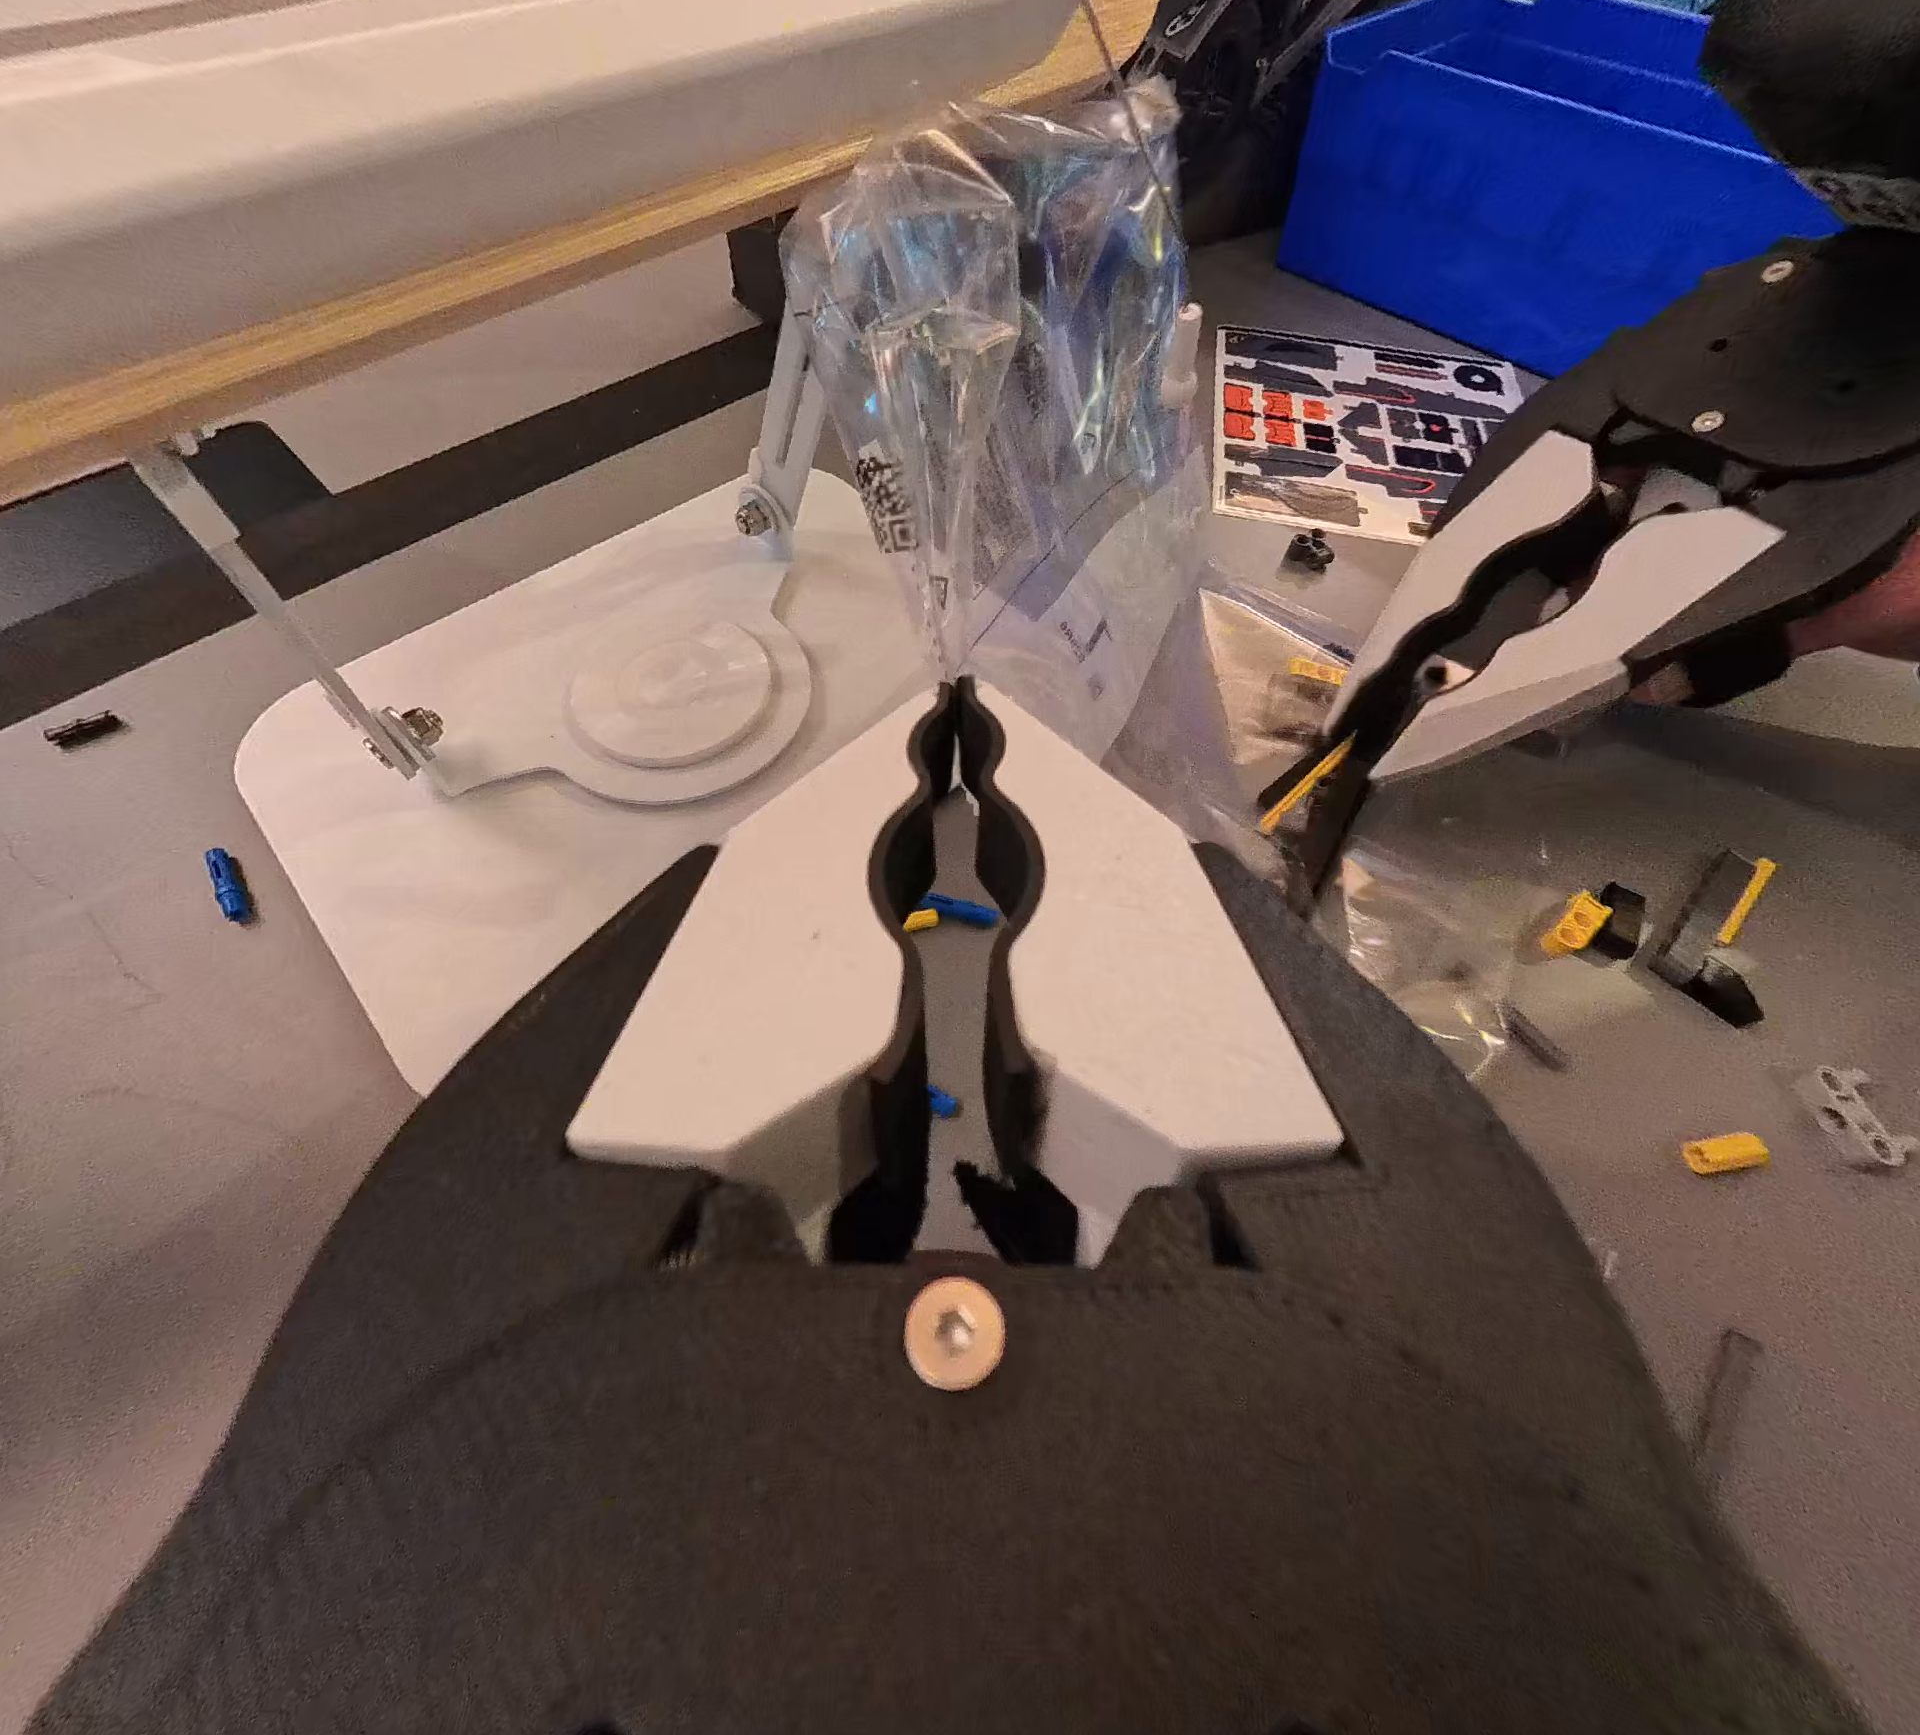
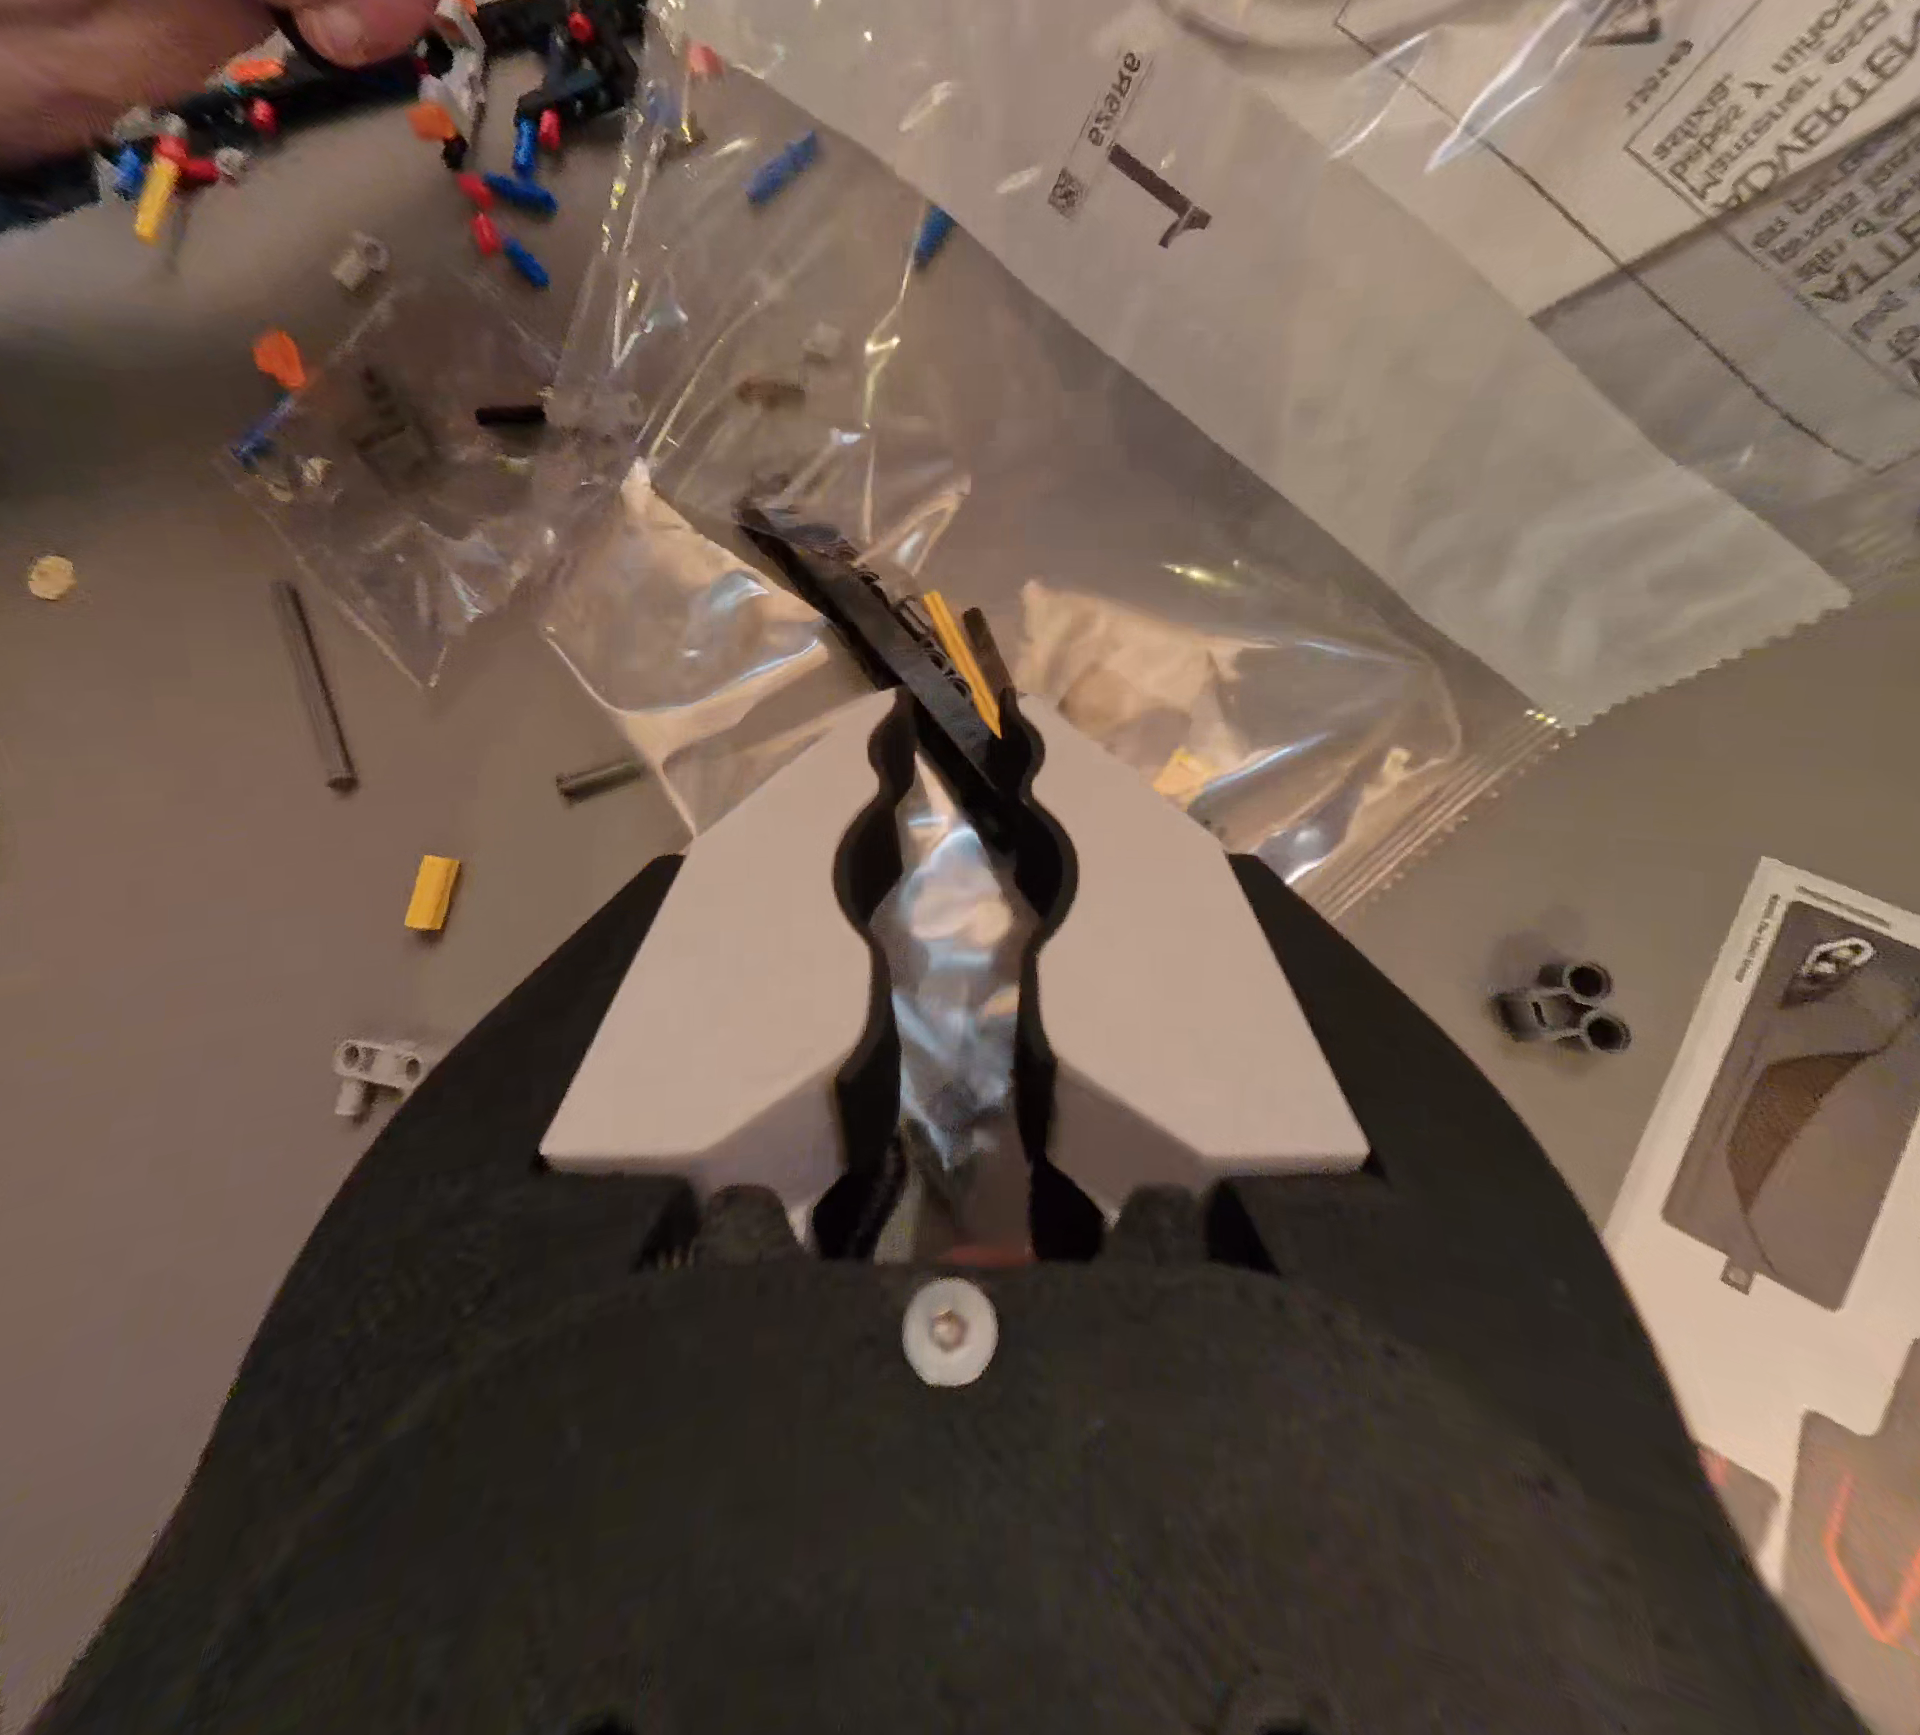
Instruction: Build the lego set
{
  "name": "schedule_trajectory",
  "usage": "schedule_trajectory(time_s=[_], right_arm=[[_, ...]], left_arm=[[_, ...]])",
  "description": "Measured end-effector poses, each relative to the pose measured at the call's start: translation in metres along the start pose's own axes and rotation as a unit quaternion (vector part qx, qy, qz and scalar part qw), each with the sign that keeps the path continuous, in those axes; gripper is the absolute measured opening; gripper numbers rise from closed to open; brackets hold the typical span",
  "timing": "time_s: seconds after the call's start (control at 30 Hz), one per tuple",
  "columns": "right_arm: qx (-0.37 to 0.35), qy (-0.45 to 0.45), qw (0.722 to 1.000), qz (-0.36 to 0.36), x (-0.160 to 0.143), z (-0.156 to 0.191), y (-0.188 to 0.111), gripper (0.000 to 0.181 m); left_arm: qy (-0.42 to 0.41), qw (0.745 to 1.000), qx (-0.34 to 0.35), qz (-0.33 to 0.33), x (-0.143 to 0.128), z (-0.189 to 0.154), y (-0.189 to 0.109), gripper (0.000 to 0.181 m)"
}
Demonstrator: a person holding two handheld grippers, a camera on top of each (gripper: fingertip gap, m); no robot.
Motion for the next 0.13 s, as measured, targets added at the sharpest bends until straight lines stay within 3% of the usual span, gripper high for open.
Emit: schedule_trajectory(time_s=[0.03,0.13], right_arm=[[0.008,0.011,1.000,-0.005,0.0007,-0.0006,-0.0004,0.013],[0.004,0.004,1.000,0.029,-0.0043,-0.0016,0.0031,0.012]], left_arm=[[0.000,1.000,0.004,-0.001,-0.0004,0.0009,0.0000,0.000],[-0.002,1.000,0.014,-0.008,-0.0011,0.0035,-0.0014,0.000]])
Point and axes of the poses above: each gripper's, where its closed fingertips meet, y out along the fingers, x out of its top, z = x × y across the jaws, the point moved 9 cm from there along -y, back along the fingers, and after that the axes turned 10 degrees about -x, right-handed, at the moved point
